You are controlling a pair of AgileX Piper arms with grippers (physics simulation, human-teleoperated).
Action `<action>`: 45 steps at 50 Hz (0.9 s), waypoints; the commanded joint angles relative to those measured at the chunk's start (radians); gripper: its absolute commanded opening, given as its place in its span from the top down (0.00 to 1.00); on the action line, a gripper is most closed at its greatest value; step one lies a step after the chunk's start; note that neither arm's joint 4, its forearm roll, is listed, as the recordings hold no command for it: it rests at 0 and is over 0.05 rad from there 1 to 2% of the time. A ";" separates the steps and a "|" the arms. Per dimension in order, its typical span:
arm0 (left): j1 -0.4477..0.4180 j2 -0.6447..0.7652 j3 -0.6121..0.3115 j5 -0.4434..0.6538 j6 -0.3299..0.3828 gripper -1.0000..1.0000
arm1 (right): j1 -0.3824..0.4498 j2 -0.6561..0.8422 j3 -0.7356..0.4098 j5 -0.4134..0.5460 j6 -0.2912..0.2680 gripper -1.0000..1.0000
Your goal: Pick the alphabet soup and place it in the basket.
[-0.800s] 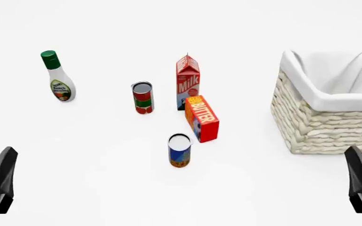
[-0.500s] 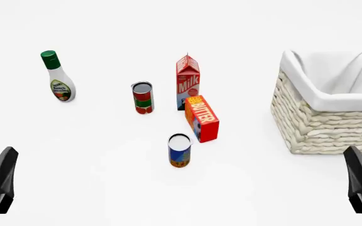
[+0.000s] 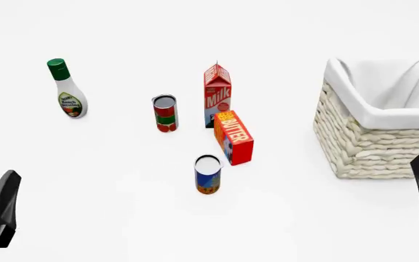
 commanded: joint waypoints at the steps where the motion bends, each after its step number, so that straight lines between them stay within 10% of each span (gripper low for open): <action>1: 0.000 0.000 0.000 0.000 0.000 0.00 | 0.080 -0.001 -0.088 0.048 -0.020 0.00; 45: 0.000 0.000 0.000 0.000 0.000 0.00 | 0.413 0.058 -0.244 0.088 -0.108 0.00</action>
